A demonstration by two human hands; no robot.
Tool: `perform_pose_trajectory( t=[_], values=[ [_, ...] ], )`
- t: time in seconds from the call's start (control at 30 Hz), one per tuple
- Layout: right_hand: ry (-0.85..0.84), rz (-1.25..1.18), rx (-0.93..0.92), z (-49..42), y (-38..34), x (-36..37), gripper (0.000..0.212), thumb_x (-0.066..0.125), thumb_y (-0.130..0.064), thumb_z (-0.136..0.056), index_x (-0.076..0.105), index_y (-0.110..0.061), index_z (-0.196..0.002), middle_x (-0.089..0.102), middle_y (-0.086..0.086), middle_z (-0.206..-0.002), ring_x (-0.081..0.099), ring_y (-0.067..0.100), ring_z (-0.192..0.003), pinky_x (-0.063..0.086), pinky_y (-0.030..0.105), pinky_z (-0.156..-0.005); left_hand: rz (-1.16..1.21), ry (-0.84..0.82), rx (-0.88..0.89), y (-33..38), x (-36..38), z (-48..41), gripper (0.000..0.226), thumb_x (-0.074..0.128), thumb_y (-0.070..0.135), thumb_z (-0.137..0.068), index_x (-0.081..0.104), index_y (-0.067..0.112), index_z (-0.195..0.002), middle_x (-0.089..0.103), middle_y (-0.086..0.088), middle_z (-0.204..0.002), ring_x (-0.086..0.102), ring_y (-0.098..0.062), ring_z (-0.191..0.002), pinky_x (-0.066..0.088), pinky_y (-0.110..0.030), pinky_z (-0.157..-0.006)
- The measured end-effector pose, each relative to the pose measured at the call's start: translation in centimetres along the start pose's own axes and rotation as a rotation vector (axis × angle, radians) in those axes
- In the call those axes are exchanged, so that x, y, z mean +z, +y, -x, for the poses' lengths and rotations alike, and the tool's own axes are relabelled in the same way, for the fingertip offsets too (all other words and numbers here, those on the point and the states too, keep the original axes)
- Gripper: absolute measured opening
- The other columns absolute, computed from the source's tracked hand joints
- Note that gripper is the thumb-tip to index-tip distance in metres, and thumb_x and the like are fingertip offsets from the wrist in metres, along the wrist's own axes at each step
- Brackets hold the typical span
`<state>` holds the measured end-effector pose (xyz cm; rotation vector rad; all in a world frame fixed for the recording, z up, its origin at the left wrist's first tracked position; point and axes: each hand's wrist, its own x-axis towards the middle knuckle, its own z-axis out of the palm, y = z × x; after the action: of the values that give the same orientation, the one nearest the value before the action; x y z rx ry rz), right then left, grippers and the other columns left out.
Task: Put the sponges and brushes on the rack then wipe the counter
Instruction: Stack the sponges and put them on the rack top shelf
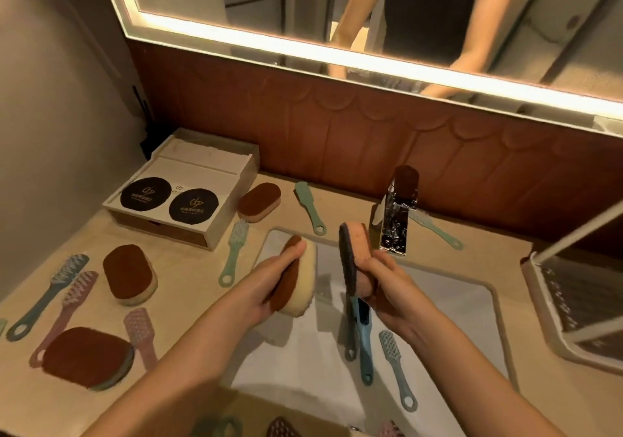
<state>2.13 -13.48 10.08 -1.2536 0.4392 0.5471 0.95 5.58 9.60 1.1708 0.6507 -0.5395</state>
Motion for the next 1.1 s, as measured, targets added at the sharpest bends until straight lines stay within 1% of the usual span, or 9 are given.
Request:
perform_pose_trajectory(
  t=[0.1, 0.27, 0.37, 0.47, 0.57, 0.73, 0.9, 1.03, 1.1],
  values=[
    [0.007, -0.112, 0.026, 2.1, 1.1, -1.6, 0.058, 0.06, -0.013, -0.086, 0.038, -0.016, -0.139, 0.061, 0.016, -0.113, 0.061, 0.026, -0.096, 0.052, 0.035, -0.076, 0.036, 0.02, -0.044, -0.9, 2.1, 0.6, 0.06, 0.068, 0.051, -0.076, 0.056, 0.015, -0.122, 0.062, -0.013, -0.103, 0.06, -0.03, -0.097, 0.049, -0.04, -0.086],
    [0.093, -0.132, -0.019, 5.4, 3.3, -4.0, 0.043, 0.059, -0.013, -0.086, 0.047, -0.015, -0.127, 0.063, 0.014, -0.096, 0.059, 0.025, -0.082, 0.049, 0.039, -0.068, 0.057, 0.009, -0.071, -2.7, 6.0, 2.1, 0.042, 0.051, 0.029, -0.095, 0.045, 0.01, -0.132, 0.06, -0.012, -0.095, 0.059, -0.026, -0.08, 0.048, -0.043, -0.076],
    [0.152, -0.077, -0.12, 7.3, 3.3, -5.1, 0.04, 0.06, -0.012, -0.086, 0.047, -0.022, -0.123, 0.065, 0.01, -0.098, 0.064, 0.025, -0.086, 0.051, 0.034, -0.068, -0.034, 0.0, -0.025, -4.3, 7.8, 2.8, 0.036, 0.056, 0.022, -0.092, 0.051, 0.008, -0.125, 0.062, -0.009, -0.093, 0.06, -0.022, -0.079, 0.052, -0.037, -0.059],
    [0.204, 0.126, -0.275, 9.2, 2.9, -5.9, 0.047, 0.064, -0.019, -0.085, 0.043, -0.029, -0.125, 0.058, 0.001, -0.107, 0.06, 0.016, -0.091, 0.048, 0.023, -0.066, -0.083, 0.004, 0.021, -5.3, 9.4, 3.7, 0.029, 0.06, 0.021, -0.09, 0.056, 0.013, -0.117, 0.063, -0.006, -0.087, 0.061, -0.018, -0.077, 0.054, -0.031, -0.053],
    [0.174, 0.245, -0.395, 10.7, 2.8, -6.4, 0.053, 0.067, -0.027, -0.083, 0.039, -0.033, -0.127, 0.052, -0.011, -0.108, 0.055, 0.005, -0.096, 0.047, 0.014, -0.063, -0.104, -0.035, 0.044, -6.2, 10.5, 4.4, 0.035, 0.063, 0.029, -0.088, 0.056, 0.015, -0.118, 0.065, -0.007, -0.093, 0.063, -0.022, -0.084, 0.056, -0.032, -0.062],
    [0.159, 0.26, -0.442, 11.6, 3.8, -6.6, 0.059, 0.067, -0.035, -0.082, 0.038, -0.031, -0.132, 0.051, -0.008, -0.121, 0.052, 0.003, -0.103, 0.048, 0.016, -0.075, -0.177, -0.107, 0.077, -7.0, 12.6, 6.1, 0.038, 0.049, 0.049, -0.091, 0.057, 0.022, -0.117, 0.067, -0.006, -0.105, 0.063, -0.02, -0.093, 0.055, -0.033, -0.069],
    [0.222, 0.231, -0.492, 12.5, 4.0, -7.2, 0.059, 0.066, -0.04, -0.081, 0.037, -0.032, -0.132, 0.05, -0.009, -0.12, 0.051, 0.008, -0.108, 0.047, 0.016, -0.079, -0.119, -0.192, 0.188, -7.8, 14.2, 6.8, 0.038, 0.042, 0.035, -0.097, 0.045, 0.017, -0.13, 0.064, -0.01, -0.109, 0.064, -0.018, -0.089, 0.052, -0.029, -0.062],
    [0.202, 0.196, -0.483, 12.9, 3.6, -7.8, 0.06, 0.063, -0.047, -0.081, 0.035, -0.032, -0.133, 0.051, -0.006, -0.123, 0.052, 0.011, -0.112, 0.05, 0.025, -0.087, -0.042, -0.324, 0.202, -8.1, 14.3, 6.9, 0.036, 0.045, 0.036, -0.095, 0.042, 0.026, -0.129, 0.063, -0.01, -0.112, 0.064, -0.025, -0.098, 0.055, -0.041, -0.082],
    [0.178, 0.205, -0.473, 13.0, 3.7, -7.7, 0.061, 0.062, -0.046, -0.082, 0.034, -0.03, -0.134, 0.051, -0.003, -0.126, 0.053, 0.014, -0.114, 0.051, 0.029, -0.091, -0.024, -0.325, 0.187, -8.0, 14.3, 6.8, 0.038, 0.05, 0.041, -0.092, 0.043, 0.027, -0.127, 0.063, -0.013, -0.112, 0.065, -0.029, -0.096, 0.054, -0.045, -0.083]
  ],
)
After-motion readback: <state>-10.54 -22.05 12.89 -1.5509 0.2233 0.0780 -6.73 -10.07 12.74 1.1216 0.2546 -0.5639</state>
